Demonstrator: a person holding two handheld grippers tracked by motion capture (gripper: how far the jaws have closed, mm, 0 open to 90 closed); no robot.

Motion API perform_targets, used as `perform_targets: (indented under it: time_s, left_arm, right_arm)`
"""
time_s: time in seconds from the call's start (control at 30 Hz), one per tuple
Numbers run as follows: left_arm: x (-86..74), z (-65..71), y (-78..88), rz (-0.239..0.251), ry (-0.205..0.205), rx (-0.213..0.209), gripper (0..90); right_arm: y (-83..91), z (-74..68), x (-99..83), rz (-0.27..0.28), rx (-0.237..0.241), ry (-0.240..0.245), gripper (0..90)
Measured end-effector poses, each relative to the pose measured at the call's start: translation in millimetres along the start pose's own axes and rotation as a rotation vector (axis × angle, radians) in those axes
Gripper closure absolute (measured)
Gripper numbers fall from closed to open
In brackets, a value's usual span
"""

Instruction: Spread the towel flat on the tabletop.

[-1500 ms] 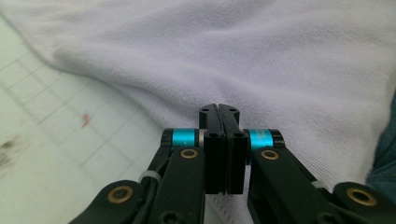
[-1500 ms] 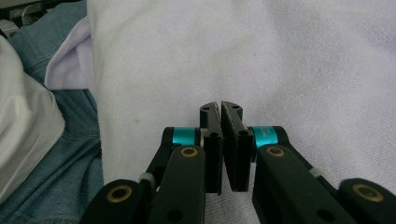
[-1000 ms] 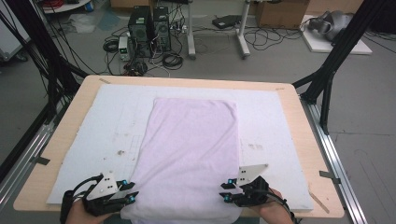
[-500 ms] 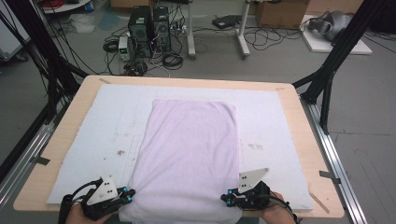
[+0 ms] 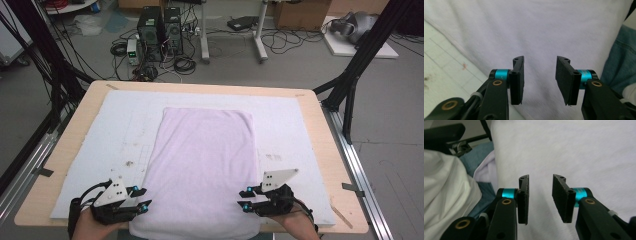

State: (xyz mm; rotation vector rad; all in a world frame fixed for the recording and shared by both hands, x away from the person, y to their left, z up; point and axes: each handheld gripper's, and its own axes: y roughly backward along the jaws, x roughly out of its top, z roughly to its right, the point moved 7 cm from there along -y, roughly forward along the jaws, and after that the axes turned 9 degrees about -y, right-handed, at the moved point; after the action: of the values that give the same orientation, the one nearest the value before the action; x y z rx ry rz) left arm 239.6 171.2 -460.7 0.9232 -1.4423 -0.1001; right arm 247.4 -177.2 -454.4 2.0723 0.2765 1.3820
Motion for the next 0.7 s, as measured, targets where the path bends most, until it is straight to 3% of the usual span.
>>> perform_targets:
  time_s: [0.07,0.3,0.5,0.7]
  left_arm:
    - [6.8,-6.4,-2.2,0.012,0.012,-0.001,54.5]
    - [33.2,-31.0,-9.0,0.035,0.027,0.025,42.5]
    - [49.8,-51.7,-13.3,0.062,0.051,0.039,37.5]
    - [60.4,-60.2,-20.3,0.071,0.050,0.045,37.2]
  right_arm:
    - [1.7,6.4,6.8,0.027,-0.037,-0.014,56.1]
    - [5.8,33.7,31.4,0.084,-0.109,-0.058,42.9]
    - [7.8,56.8,49.8,0.091,-0.167,-0.067,38.6]
    - [11.0,68.6,66.2,0.108,-0.174,-0.072,38.9]
